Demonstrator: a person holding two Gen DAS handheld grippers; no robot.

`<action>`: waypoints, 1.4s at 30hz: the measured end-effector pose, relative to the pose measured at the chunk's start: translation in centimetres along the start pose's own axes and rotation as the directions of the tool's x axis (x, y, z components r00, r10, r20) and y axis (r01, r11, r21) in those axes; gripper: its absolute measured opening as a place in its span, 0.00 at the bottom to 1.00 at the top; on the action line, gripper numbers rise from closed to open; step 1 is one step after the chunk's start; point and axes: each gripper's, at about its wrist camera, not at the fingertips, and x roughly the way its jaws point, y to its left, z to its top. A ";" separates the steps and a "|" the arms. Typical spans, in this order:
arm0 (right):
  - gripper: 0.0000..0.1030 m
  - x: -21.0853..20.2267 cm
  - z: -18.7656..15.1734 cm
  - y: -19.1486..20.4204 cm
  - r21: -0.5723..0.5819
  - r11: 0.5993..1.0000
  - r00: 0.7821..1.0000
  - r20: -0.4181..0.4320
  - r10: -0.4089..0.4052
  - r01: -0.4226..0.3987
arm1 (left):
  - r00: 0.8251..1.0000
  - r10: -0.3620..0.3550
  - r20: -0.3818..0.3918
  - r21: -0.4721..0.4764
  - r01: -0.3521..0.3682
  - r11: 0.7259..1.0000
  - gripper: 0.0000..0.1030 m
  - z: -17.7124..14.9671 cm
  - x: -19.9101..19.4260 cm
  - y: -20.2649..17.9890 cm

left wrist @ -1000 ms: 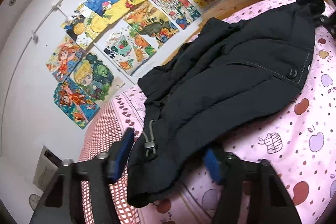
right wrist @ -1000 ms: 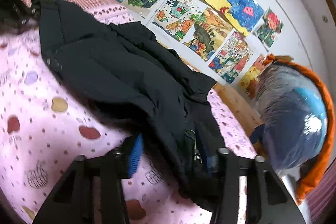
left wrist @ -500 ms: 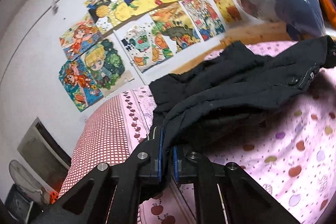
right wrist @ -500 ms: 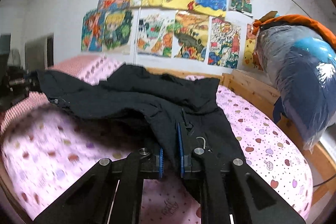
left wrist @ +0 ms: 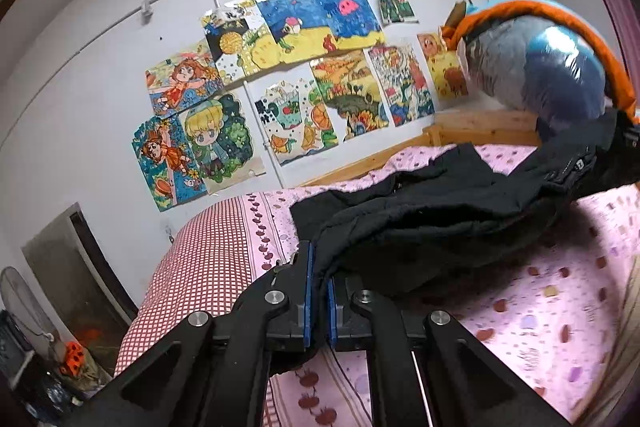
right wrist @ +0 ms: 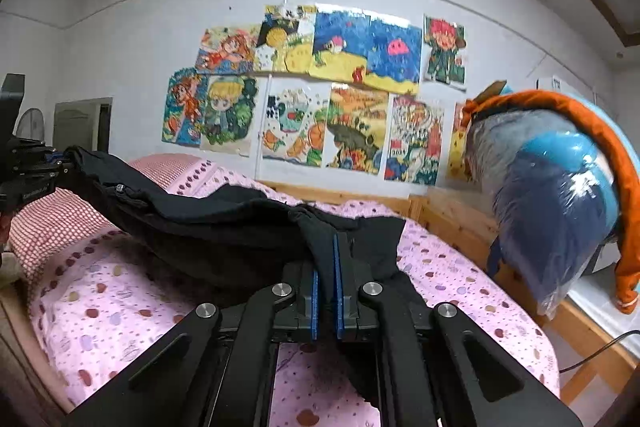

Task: Fold large clothes
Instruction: 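Lift the grasped edge and fold it over the jacket with both tools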

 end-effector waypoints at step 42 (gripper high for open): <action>0.05 13.8 9.9 -2.9 -0.013 0.999 0.997 0.072 0.031 -0.030 | 0.997 0.076 0.027 0.059 -0.077 0.995 0.06 10.0 12.8 0.8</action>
